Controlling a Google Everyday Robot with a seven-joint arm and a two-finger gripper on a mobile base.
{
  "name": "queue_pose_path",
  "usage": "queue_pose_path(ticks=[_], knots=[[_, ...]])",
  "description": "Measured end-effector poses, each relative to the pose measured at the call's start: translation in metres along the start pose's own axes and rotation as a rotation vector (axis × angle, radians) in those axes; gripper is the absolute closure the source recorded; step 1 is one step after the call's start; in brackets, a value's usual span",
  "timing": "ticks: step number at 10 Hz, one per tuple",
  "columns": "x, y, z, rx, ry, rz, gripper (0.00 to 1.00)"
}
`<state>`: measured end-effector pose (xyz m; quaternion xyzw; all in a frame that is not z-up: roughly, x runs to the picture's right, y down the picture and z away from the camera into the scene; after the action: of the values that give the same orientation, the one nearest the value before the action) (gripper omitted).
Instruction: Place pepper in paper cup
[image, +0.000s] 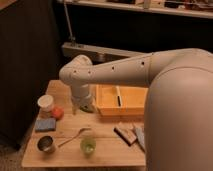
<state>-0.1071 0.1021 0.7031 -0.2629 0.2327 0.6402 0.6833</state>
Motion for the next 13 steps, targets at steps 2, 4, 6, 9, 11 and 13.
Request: queue_pose_path(ticks=[2, 4, 6, 9, 11, 13], knots=[[0.0, 0.0, 0.0, 0.0, 0.0, 0.0, 0.35], [0.0, 0.0, 0.0, 0.0, 0.0, 0.0, 0.35], [-0.016, 0.001, -0.002, -0.047, -0.048, -0.077, 0.35], [-0.058, -0.007, -0.009, -0.179, -0.129, -0.159, 0.35], [-0.074, 0.011, -0.011, -0.191, -0.133, -0.201, 0.35], [-0.076, 0.004, -0.011, -0.179, -0.127, -0.196, 0.35]])
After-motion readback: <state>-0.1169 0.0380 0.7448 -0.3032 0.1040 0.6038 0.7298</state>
